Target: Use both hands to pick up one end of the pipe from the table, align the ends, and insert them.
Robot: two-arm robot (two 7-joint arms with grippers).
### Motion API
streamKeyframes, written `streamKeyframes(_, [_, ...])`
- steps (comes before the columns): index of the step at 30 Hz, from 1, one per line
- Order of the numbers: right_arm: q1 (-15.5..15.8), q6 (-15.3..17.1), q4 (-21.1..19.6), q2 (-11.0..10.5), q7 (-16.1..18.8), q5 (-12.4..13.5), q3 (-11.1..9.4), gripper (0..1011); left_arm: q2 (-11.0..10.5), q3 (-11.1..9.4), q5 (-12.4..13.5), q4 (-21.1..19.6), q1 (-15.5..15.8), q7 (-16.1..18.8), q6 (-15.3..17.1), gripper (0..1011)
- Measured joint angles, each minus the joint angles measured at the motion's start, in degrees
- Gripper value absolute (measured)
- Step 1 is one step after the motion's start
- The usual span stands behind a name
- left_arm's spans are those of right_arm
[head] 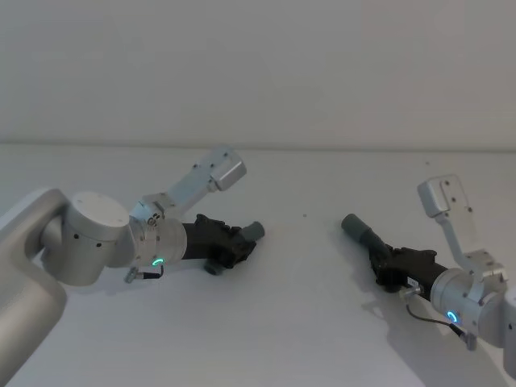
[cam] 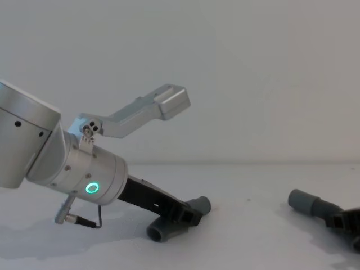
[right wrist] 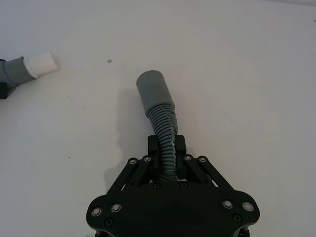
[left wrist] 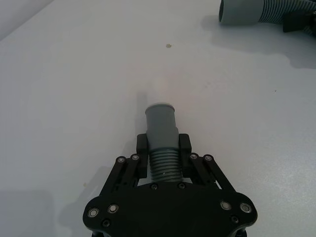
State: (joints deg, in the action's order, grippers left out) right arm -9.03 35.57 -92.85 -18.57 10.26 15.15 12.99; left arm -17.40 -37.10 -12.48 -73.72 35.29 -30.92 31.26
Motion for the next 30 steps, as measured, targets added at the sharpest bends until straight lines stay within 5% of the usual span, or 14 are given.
streamKeyframes(14, [0.02, -1.36, 0.3, -0.52, 1.65, 0.06, 0.06, 145, 0.68, -0.04, 0.88, -0.01, 0.25, 1.4, 1.06, 349])
streamKeyframes(30, [-0.6, -10.6, 1.22, -5.53, 12.66, 2.84, 0.12, 144, 0.57, -2.98, 5.5, -2.62, 4.22, 2.14, 4.24, 349])
